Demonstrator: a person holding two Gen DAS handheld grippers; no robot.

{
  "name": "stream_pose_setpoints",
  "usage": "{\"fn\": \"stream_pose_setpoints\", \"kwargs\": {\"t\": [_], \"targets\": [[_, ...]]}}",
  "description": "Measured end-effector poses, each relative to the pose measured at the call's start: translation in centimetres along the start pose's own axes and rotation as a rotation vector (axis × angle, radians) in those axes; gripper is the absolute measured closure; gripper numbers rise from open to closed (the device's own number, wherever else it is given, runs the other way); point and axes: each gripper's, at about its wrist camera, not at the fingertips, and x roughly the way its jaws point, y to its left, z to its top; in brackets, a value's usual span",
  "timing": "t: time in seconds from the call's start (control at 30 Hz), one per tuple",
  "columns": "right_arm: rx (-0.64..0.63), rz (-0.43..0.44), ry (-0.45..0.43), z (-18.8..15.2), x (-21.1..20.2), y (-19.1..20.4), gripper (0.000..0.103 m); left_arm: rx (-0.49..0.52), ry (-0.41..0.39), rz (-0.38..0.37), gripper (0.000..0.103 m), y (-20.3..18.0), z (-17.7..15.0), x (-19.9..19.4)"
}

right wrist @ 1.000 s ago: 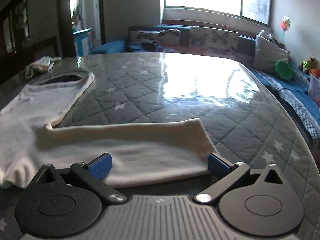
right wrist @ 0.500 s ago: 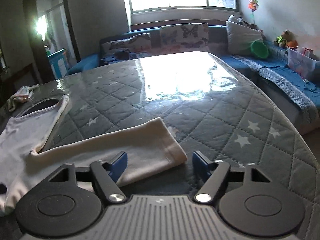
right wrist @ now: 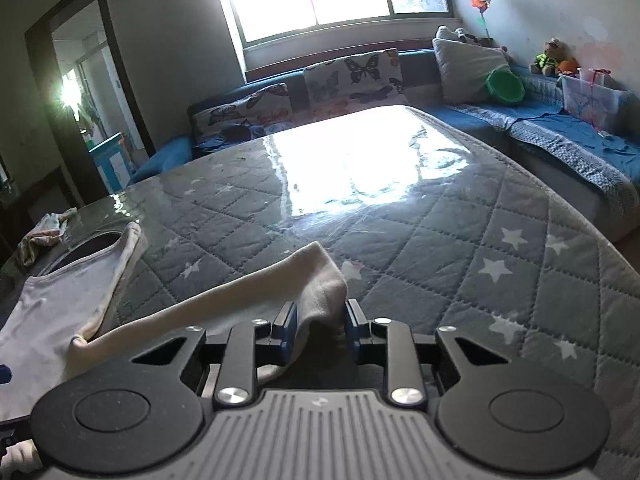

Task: Fold clothes

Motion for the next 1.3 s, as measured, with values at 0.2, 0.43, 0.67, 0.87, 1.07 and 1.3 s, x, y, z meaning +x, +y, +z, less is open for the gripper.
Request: {"fn": "stream_pose_setpoints", "kwargs": {"t": [0.2, 0.43, 0.67, 0.87, 1.07, 1.3], "targets": [[0.099, 0.04, -0.008, -0.2, 0.0, -0.7, 0.084, -0.017, -0.001, -0.003, 0.007, 0.2, 0.1, -0.1], [-0.001, -0.022, -0.028, -0.5, 0.3, 0.8, 0.079, -0.025, 0.002, -0.007, 0.005, 0.2, 0.1, 0.0], [-0.024, -0.099, -0.035, 0.2, 1.4, 1.4, 0.041, -0.036, 0.013, -0.011, 0.005, 0.3, 0.1, 0.3], [-0.026, -0.159, -0.016, 0.7, 2.9, 1.8, 0.004, -0.045, 0.021, -0.013, 0.004, 0.3, 0.1, 0.5], [-0.073, -0.199, 0.017, 0.8, 4.0, 2.5, 0.0, -0.056, 0.025, -0.017, 0.002, 0.5, 0.1, 0.7], [-0.095, -0.227, 0.026, 0.6, 4.4, 3.2, 0.0, -0.071, 0.029, -0.021, 0.001, 0.6, 0.1, 0.9]]}}
